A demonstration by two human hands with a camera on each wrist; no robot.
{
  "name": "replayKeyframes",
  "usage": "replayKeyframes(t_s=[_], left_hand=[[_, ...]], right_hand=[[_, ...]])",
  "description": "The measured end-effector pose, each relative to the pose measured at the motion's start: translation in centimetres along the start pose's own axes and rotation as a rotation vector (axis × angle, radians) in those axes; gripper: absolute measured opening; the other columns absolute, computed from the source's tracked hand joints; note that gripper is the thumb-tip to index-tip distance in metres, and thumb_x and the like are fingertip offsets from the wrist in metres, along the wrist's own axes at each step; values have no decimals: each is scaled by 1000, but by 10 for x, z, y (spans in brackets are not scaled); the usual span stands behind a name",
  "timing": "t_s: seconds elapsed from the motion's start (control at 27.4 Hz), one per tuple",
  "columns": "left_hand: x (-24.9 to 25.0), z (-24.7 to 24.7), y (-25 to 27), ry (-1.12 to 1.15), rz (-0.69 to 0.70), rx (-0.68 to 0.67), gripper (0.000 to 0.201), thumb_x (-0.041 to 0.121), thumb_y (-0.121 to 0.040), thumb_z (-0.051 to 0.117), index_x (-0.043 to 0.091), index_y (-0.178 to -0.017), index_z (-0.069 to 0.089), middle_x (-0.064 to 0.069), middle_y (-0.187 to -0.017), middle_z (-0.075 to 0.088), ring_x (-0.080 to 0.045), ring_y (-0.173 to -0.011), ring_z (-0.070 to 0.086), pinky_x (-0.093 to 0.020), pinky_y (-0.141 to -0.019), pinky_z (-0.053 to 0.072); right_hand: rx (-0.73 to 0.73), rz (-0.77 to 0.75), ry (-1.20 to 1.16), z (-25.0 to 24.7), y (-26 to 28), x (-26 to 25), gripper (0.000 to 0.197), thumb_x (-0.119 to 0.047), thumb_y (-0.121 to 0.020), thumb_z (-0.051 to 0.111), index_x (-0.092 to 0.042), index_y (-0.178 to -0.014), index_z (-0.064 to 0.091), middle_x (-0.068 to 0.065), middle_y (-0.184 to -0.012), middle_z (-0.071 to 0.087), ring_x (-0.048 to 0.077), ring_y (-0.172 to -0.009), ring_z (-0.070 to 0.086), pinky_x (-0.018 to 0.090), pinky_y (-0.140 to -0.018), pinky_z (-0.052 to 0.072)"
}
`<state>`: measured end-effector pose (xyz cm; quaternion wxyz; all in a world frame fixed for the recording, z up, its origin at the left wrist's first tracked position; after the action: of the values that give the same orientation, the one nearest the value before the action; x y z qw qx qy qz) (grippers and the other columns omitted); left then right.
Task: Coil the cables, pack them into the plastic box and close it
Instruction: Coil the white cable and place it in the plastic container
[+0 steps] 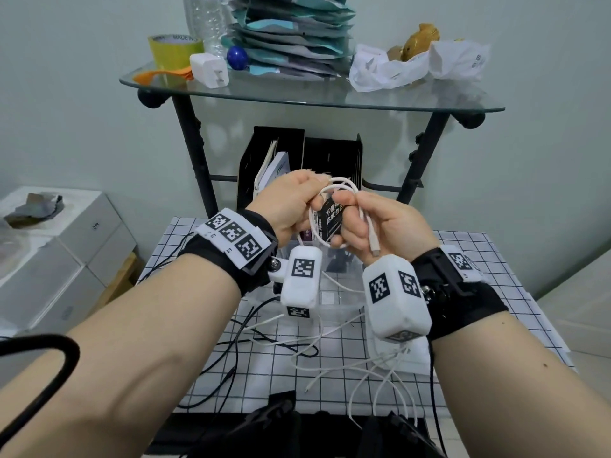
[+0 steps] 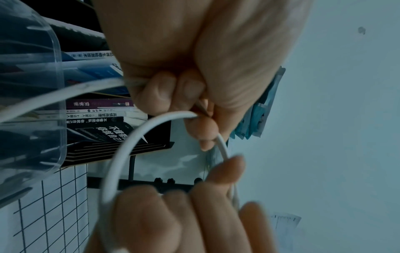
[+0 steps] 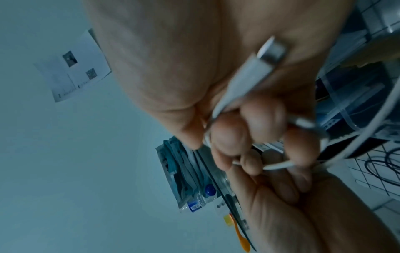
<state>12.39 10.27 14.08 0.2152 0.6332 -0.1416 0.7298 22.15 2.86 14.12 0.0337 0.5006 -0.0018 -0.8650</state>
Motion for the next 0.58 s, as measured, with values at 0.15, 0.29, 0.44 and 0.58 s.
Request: replayKeyframes(t_s=[0.15,0.29,0.44,0.58], left_hand=[[-2,8,6,-19,-24,-38,23,24,-97,50,18,-76,54,4,-49,44,-10,-39,34,-21,-42,26],[-3,11,6,23,-8,-118,33,34,-98,47,18,-69,53,5,-48,42,-17,-48,30,-30,-50,21],[-2,14,6,4,17,-123,32,32,-99,45,15,-74,54,5,-48,41,-10,-40,28,-27,-45,19],[-10,13,7,36,-19,-135,29,26,-101,42,11,-91,65,6,-47,50,-9,-43,32,-26,-50,24]], right_hand=[[-91,55,-3,11,1,3,43,-37,-98,33,-3,-89,56,-1,-40,29,11,-31,27,31,-52,45],[-28,-3,-88,9,1,1,37,-31,-101,32,-6,-84,53,-3,-41,31,10,-31,27,26,-45,43],[12,-29,-164,3,0,3,35,-30,-103,32,-10,-82,51,-5,-40,31,6,-26,24,18,-35,28],[-31,-65,-388,1,-2,-11,41,-37,-98,30,-11,-76,51,-3,-39,30,9,-26,26,18,-36,21]])
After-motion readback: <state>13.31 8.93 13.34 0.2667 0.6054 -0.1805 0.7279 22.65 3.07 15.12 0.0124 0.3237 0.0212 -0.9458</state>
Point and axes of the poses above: each hand's wrist, its own y-axis away from the middle knuckle, its own z-axis out of the palm, x = y × z, the point moved 6 cm from there along -y, towards the middle knuckle
